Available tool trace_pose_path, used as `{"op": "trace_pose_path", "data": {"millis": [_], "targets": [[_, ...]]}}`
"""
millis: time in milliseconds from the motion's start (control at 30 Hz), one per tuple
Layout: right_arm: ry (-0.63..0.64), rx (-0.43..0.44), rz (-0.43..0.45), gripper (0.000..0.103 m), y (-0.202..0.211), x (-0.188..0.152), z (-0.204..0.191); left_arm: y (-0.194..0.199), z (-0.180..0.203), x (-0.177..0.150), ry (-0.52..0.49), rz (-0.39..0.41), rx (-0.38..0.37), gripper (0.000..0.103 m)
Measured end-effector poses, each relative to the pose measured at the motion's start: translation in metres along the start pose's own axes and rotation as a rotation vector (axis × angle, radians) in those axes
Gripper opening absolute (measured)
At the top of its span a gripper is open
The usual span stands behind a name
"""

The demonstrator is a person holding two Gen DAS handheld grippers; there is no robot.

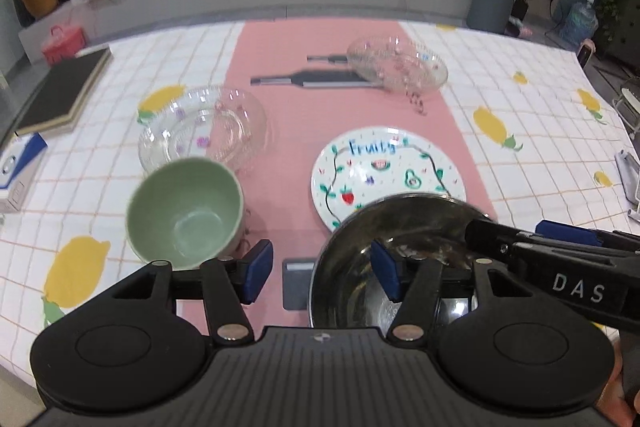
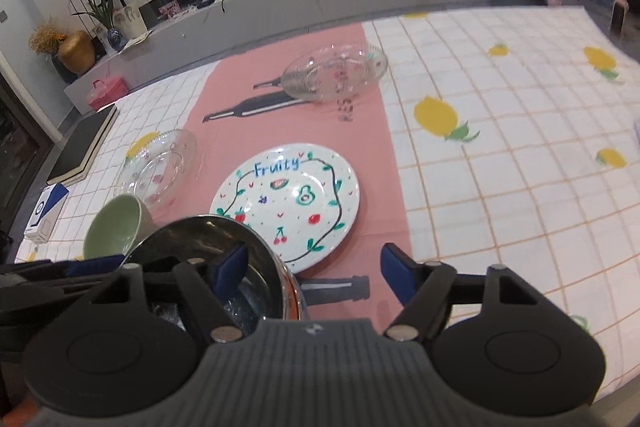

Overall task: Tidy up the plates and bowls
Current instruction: 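Open both tools and withdraw from the stacked bowls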

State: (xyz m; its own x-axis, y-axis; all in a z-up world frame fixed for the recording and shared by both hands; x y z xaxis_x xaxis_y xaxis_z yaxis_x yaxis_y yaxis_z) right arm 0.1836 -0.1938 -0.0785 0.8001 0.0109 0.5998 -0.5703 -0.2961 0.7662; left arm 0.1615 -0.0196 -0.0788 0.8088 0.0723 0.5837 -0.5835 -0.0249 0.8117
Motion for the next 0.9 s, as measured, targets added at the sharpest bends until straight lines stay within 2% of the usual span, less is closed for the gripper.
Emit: {"op": "trace_pose_path", "data": {"millis": [100,133,200,300,533,733,900], "targets": [[0.013,-0.014,0.019,0.084,0.004,0.002,-0.001,0.005,-0.003,0.0,0.007,0.023,0.016,0.068],[0.008,-0.012,0.022,0.091,0.005,0.002,-0.001,0.006,-0.005,0.001,0.017,0.025,0.018,0.068],[-0.005,-0.004,0.025,0.096,0.005,0.004,0.0,0.008,-0.011,0.001,0.046,0.025,0.001,0.074],[0.001,-0.016,0.031,0.096,0.008,0.008,-0.002,0.014,-0.019,0.003,0.078,0.037,-0.024,0.075],[0.053,-0.051,0.057,0.097,0.019,0.029,-0.024,0.034,-0.039,0.013,0.089,0.067,0.015,0.077],[0.128,-0.123,-0.02,0.096,0.02,0.045,-0.057,0.04,-0.065,0.017,0.123,0.072,0.024,0.078],[0.061,-0.053,-0.113,0.096,0.019,0.069,-0.092,0.047,-0.098,0.025,0.198,0.081,0.026,0.078]]}}
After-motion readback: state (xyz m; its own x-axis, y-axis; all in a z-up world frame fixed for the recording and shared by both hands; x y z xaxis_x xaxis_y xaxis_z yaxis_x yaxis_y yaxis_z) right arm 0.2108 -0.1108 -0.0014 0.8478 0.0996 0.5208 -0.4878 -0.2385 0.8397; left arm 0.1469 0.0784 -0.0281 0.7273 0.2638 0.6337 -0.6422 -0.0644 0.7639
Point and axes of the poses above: each gripper's, at about its wrist camera, not at the fingertips, and y roughly against the way its jaws point, z to its right, x to its top, the point moved 4 cm from there along -y, roughly the way its jaws point, and after that the axes turned 2 degrees about y, right-handed, at the moved point
